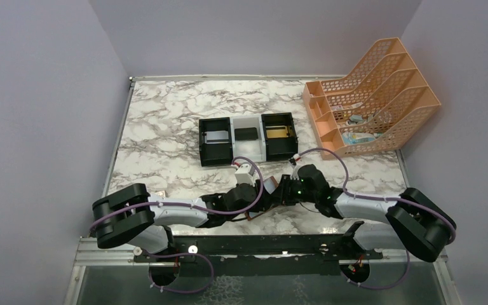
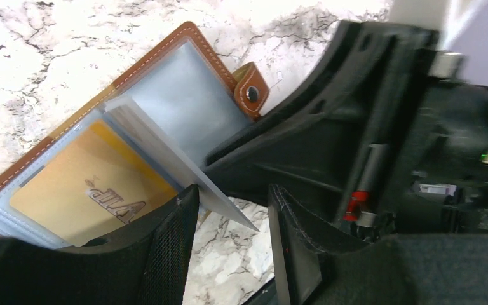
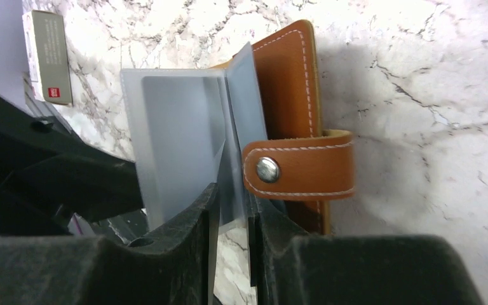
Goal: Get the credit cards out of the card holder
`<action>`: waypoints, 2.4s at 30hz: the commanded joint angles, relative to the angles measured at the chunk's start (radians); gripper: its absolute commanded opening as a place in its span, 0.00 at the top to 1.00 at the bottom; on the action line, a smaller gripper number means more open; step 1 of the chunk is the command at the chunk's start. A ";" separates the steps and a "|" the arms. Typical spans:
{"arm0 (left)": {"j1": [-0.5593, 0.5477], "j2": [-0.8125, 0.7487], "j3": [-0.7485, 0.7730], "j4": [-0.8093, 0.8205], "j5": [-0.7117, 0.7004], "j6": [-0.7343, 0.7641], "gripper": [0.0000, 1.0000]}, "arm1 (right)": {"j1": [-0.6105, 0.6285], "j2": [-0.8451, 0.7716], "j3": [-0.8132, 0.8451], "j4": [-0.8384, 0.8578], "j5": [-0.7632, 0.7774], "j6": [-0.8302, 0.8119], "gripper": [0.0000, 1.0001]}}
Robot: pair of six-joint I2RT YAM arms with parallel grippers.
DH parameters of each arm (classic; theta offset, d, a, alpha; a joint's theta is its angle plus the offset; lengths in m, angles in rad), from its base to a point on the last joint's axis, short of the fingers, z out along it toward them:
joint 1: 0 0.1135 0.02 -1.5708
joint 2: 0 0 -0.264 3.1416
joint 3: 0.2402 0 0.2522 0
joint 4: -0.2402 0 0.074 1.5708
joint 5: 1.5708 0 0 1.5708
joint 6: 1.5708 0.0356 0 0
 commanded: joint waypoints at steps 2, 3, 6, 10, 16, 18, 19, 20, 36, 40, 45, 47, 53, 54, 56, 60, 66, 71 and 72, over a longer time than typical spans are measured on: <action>-0.002 0.038 0.029 0.026 -0.013 0.026 0.53 | -0.004 -0.144 0.065 -0.266 0.158 -0.039 0.75; 0.000 0.044 0.033 0.026 -0.016 0.028 0.53 | -0.005 -0.170 0.074 -0.305 0.200 -0.038 0.74; -0.001 0.063 0.049 0.028 -0.016 0.035 0.53 | -0.005 -0.210 0.101 -0.394 0.302 -0.036 0.73; 0.001 0.087 0.074 0.028 -0.019 0.047 0.53 | -0.009 -0.241 0.131 -0.453 0.358 -0.045 0.74; 0.023 0.154 0.121 0.026 0.050 0.078 0.52 | -0.054 -0.283 0.152 -0.498 0.420 -0.026 0.75; 0.035 0.178 0.118 0.028 0.072 0.061 0.51 | -0.061 -0.305 0.152 -0.487 0.403 -0.031 0.75; 0.039 0.187 0.115 0.027 0.082 0.057 0.51 | -0.063 -0.314 0.153 -0.482 0.396 -0.036 0.75; 0.044 0.194 0.113 0.027 0.098 0.055 0.51 | -0.064 -0.323 0.153 -0.473 0.381 -0.048 0.75; 0.050 -0.057 -0.027 0.026 0.088 0.060 0.44 | -0.063 -0.093 0.236 -0.330 -0.093 -0.285 0.87; 0.053 -0.061 -0.044 0.021 0.076 0.045 0.44 | -0.064 -0.035 0.255 -0.341 -0.061 -0.305 0.88; 0.053 -0.041 -0.050 0.017 0.047 0.029 0.44 | -0.063 0.029 0.242 -0.410 0.129 -0.284 0.89; 0.055 -0.021 -0.040 0.017 0.046 0.034 0.44 | -0.064 0.049 0.221 -0.421 0.192 -0.271 0.90; 0.073 0.059 0.026 0.018 0.080 0.051 0.45 | -0.063 0.024 0.165 -0.401 0.176 -0.175 0.91; 0.074 0.067 0.034 0.017 0.084 0.051 0.46 | -0.063 0.012 0.143 -0.382 0.165 -0.153 0.91; 0.076 0.074 0.039 0.011 0.077 0.040 0.46 | -0.063 -0.001 0.100 -0.345 0.154 -0.106 0.91; 0.077 0.070 -0.005 -0.007 0.024 -0.033 0.47 | -0.063 0.017 0.036 -0.253 0.087 -0.056 0.91; 0.086 0.095 -0.064 -0.007 -0.008 -0.105 0.47 | -0.064 -0.049 -0.058 -0.178 0.093 0.053 0.91; 0.091 0.122 -0.038 -0.007 0.012 -0.090 0.47 | -0.064 -0.090 -0.098 -0.158 0.087 0.082 0.91; 0.091 0.126 -0.031 -0.006 0.017 -0.084 0.47 | -0.064 -0.087 -0.098 -0.157 0.082 0.082 0.91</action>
